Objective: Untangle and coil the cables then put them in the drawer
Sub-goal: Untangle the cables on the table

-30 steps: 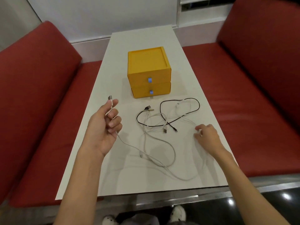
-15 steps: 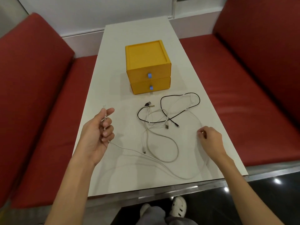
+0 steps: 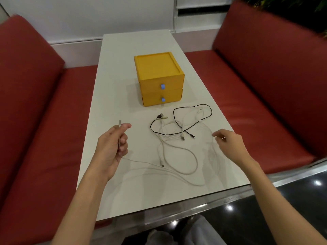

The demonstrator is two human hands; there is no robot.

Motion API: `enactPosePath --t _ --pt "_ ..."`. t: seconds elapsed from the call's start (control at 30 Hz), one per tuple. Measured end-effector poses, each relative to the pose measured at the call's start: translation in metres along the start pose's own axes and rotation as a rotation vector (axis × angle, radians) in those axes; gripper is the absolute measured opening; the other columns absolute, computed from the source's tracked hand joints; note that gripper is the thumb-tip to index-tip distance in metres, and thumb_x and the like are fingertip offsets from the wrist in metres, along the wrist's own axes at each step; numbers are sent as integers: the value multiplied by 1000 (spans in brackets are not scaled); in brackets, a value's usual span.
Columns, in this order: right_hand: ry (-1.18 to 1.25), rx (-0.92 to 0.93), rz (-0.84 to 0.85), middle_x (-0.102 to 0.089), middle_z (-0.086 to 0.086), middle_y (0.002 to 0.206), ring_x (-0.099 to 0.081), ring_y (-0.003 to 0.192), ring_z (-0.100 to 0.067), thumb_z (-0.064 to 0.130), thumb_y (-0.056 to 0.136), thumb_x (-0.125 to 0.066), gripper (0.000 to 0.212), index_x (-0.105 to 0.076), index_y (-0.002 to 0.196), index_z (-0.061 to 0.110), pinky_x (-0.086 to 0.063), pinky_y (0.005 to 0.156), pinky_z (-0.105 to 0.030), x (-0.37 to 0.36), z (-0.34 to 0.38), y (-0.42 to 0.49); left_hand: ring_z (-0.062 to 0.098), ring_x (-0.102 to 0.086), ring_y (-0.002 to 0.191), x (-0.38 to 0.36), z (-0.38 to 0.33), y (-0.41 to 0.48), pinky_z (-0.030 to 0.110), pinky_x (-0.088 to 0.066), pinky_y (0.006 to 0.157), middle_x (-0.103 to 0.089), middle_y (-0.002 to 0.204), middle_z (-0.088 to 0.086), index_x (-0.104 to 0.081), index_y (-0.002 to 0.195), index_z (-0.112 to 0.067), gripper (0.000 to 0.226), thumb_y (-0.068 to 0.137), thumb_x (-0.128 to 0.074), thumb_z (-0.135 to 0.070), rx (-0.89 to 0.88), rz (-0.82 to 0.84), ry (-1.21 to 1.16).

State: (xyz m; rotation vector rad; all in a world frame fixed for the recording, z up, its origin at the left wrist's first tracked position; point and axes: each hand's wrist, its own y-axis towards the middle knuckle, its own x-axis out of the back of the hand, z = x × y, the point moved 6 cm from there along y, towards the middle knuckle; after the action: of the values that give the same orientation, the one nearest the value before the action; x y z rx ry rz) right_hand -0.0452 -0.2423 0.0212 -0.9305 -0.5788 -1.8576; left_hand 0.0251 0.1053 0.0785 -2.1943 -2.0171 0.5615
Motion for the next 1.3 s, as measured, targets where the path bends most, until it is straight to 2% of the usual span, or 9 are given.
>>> enactPosePath --t 0.1,0.3,0.43,0.5,0.63,0.7,1.0,1.1,1.3 --pt "54 50 -12 -67 0 94 -59 81 -18 3 91 -48 26 -70 101 13 -37 59 -12 2 36 8 5 -30 43 5 1 -1 18 -23 42 -39 52 -9 -66 96 -15 13 96 -55 -20 15 -6 18" --pt "141 225 103 -66 -5 81 -60 69 -19 2 89 -47 27 -70 98 13 -39 53 -6 -30 120 52 4 -32 41 4 5 2 16 -24 39 -43 51 -10 -67 96 -14 10 94 -58 -19 24 -40 31" --pt "133 220 235 -65 -14 90 -61 76 -27 0 88 -42 30 -68 100 7 -41 50 -15 -74 147 87 4 -32 41 -3 6 2 16 -24 40 -43 51 -10 -67 97 -14 10 94 -59 -19 15 -70 12" --pt "100 190 274 -62 -16 95 -57 75 -24 -1 88 -43 29 -67 104 2 -38 47 -12 -94 149 99 4 -32 41 -6 8 0 16 -24 40 -43 52 -10 -67 98 -13 11 94 -58 -19 16 -86 17" --pt "-42 206 301 -57 -19 121 -56 106 -31 0 91 -47 28 -61 116 0 -44 77 -28 -126 151 116 6 -33 43 -11 10 1 16 -26 41 -43 53 -9 -67 98 -13 12 94 -58 -19 12 -117 48" --pt "-122 193 292 -52 -21 126 -53 112 -34 1 92 -47 29 -55 120 -1 -45 88 -35 -137 149 124 6 -33 44 -12 12 2 16 -27 41 -43 53 -9 -67 98 -12 12 93 -59 -20 15 -134 55" --pt "-293 192 303 -50 -21 116 -54 101 -38 3 91 -48 17 -55 105 -1 -44 78 -38 -154 127 128 6 -34 45 -11 14 12 16 -27 43 -45 54 -9 -68 95 -14 11 93 -59 -20 30 -133 82" --pt "-223 230 236 -58 -21 106 -58 95 -38 6 93 -45 16 -54 105 -1 -43 71 -36 -143 135 132 7 -35 44 -10 12 13 17 -28 44 -46 54 -9 -68 93 -15 10 93 -59 -20 23 -123 97" --pt "262 405 129 -69 -11 81 -67 74 -23 8 90 -61 4 -62 89 4 -49 65 -27 -72 191 120 8 -55 58 -9 3 12 19 -44 58 -65 70 -6 -71 98 -14 17 96 -56 -23 -81 -100 108"
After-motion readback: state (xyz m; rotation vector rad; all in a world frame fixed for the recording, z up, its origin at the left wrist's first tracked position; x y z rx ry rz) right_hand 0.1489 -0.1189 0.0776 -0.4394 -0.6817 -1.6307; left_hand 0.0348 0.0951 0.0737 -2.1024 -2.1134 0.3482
